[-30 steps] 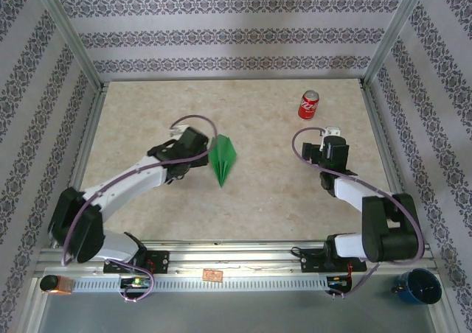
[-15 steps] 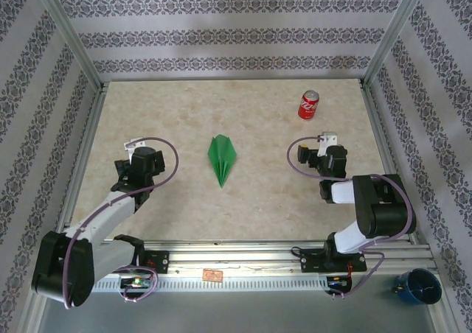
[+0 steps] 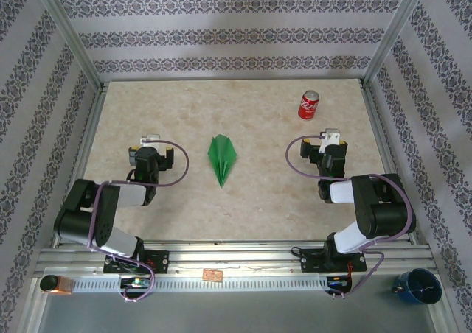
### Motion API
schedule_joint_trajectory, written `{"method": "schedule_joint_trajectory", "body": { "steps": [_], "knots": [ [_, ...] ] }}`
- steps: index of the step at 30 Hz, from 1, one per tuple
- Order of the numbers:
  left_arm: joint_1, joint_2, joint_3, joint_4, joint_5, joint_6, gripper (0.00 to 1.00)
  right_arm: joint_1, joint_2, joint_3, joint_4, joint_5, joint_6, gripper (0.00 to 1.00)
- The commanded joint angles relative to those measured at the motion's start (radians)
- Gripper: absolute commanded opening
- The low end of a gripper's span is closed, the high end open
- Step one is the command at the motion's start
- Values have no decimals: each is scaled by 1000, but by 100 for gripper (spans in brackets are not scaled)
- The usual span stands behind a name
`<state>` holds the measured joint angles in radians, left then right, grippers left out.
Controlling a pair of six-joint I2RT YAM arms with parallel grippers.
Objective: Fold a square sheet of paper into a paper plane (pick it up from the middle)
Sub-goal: Reset both arms
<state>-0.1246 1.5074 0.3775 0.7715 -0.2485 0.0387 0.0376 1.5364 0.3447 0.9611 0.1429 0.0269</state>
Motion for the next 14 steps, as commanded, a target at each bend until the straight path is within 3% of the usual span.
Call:
{"method": "schedule_joint_trajectory", "body": {
  "steps": [1, 3, 5, 7, 8, 14],
  "knots": [
    [64, 8, 9, 101, 141, -14, 99, 8, -2, 11, 34, 18, 10, 98],
    [95, 102, -12, 259, 191, -16, 99, 8, -2, 11, 33, 18, 9, 98],
    [108, 56, 14, 106, 212, -41, 99, 8, -2, 11, 33, 17, 10, 98],
    [125, 94, -1, 213, 214, -52, 99, 8, -2, 11, 33, 17, 11, 98],
    [125, 73, 6, 154, 192, -68, 99, 8, -2, 11, 32, 17, 9, 98],
    [125, 86, -21, 240, 132, -80, 99, 4, -2, 14, 28, 5, 13, 98]
  ]
}}
